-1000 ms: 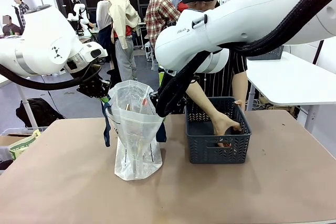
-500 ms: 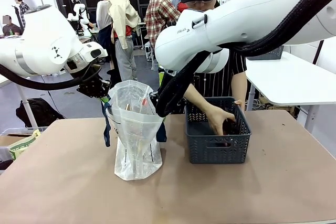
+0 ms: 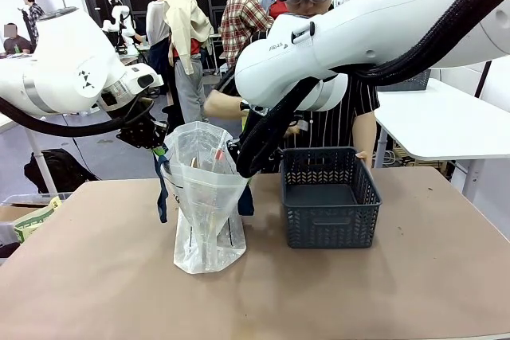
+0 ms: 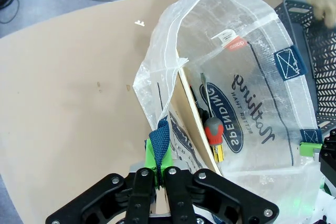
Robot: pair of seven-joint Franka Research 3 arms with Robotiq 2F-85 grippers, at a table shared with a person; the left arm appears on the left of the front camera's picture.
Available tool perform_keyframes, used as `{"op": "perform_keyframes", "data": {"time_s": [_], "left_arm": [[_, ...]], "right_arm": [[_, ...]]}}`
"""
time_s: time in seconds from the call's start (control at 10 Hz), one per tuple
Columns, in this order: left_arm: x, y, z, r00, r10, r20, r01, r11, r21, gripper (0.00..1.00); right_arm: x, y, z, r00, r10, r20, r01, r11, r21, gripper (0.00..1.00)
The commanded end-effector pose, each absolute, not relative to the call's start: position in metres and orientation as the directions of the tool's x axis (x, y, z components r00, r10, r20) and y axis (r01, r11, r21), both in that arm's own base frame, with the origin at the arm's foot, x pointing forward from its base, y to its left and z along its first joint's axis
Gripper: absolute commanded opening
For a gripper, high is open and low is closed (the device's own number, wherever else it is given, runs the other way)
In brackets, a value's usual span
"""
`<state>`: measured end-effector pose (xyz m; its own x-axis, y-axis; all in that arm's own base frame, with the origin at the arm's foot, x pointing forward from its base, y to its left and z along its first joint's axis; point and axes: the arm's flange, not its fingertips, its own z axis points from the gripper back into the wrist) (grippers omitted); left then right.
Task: Transfer purchased items from the store into the shopping bag.
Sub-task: Move the Reusable shopping bag to the right side of the table.
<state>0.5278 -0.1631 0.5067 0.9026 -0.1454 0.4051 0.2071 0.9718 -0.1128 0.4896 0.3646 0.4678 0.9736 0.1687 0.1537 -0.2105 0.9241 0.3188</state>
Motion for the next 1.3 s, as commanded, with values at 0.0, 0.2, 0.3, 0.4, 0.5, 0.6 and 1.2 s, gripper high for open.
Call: {"op": "perform_keyframes", "data": {"time_s": [0.0, 0.2, 0.3, 0.4, 0.5, 0.6, 1.2], "left_arm": [[0.5256, -0.1615, 0.5079, 0.903, -0.147, 0.405, 0.207, 0.972, -0.11, 0.0], [0.5256, -0.1615, 0.5079, 0.903, -0.147, 0.405, 0.207, 0.972, -0.11, 0.0], [0.5256, -0.1615, 0.5079, 0.903, -0.147, 0.405, 0.207, 0.972, -0.11, 0.0], [0.5256, -0.1615, 0.5079, 0.903, -0.147, 0.405, 0.207, 0.972, -0.11, 0.0], [0.5256, -0.1615, 0.5079, 0.903, -0.147, 0.405, 0.207, 0.972, -0.11, 0.0], [0.5256, -0.1615, 0.5079, 0.903, -0.147, 0.405, 0.207, 0.972, -0.11, 0.0], [0.5256, -0.1615, 0.5079, 0.903, -0.147, 0.405, 0.207, 0.972, -0.11, 0.0]], "right_arm": [[0.4898, 0.3646, 0.4687, 0.974, 0.164, 0.154, -0.207, 0.922, 0.326, 0.0], [0.4898, 0.3646, 0.4687, 0.974, 0.164, 0.154, -0.207, 0.922, 0.326, 0.0], [0.4898, 0.3646, 0.4687, 0.974, 0.164, 0.154, -0.207, 0.922, 0.326, 0.0], [0.4898, 0.3646, 0.4687, 0.974, 0.164, 0.154, -0.207, 0.922, 0.326, 0.0], [0.4898, 0.3646, 0.4687, 0.974, 0.164, 0.154, -0.207, 0.922, 0.326, 0.0], [0.4898, 0.3646, 0.4687, 0.974, 0.164, 0.154, -0.207, 0.922, 0.326, 0.0], [0.4898, 0.3646, 0.4687, 0.974, 0.164, 0.154, -0.207, 0.922, 0.326, 0.0]]}}
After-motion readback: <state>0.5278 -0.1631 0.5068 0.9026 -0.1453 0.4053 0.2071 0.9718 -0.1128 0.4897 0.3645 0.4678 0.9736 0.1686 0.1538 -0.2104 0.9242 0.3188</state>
